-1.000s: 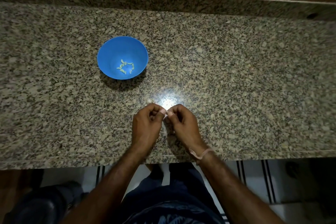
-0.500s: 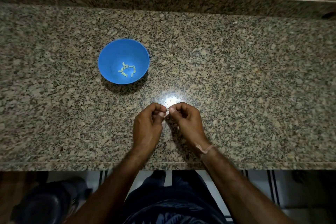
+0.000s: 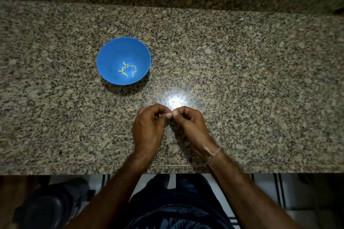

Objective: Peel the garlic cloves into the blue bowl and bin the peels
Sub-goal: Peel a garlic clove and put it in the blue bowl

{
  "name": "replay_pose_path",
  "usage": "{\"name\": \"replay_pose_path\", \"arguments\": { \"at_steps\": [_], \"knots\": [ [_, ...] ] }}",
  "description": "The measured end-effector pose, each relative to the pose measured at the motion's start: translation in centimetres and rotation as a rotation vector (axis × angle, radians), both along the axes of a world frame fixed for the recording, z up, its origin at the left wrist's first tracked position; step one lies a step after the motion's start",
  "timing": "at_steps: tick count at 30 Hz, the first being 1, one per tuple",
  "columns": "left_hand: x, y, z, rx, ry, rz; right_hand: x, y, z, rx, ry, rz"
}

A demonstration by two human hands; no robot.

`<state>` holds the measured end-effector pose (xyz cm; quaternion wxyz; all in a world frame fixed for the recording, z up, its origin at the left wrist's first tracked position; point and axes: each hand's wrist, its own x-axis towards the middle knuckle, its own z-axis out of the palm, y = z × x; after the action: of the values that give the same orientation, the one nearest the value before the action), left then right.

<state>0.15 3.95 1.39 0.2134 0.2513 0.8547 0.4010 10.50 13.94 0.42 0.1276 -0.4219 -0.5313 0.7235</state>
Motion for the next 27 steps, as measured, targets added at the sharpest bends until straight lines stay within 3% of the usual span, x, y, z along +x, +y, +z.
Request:
{"name": "replay_pose_path", "arguments": {
  "at_steps": [8,17,27],
  "knots": [
    [0.8,0.5,0.3,0.049,-0.301,0.087,0.3,0.1,-0.2,0.194,-0.017,0.018],
    [1.3,0.3,0.6,0.027,-0.16,0.062,0.9,-0.1,-0.8,0.204,-0.047,-0.057],
    [1.3,0.2,0.0,0.046,-0.232,0.103,1.0,-0.5,-0.5,0.312,0.005,-0.037]
  ]
}}
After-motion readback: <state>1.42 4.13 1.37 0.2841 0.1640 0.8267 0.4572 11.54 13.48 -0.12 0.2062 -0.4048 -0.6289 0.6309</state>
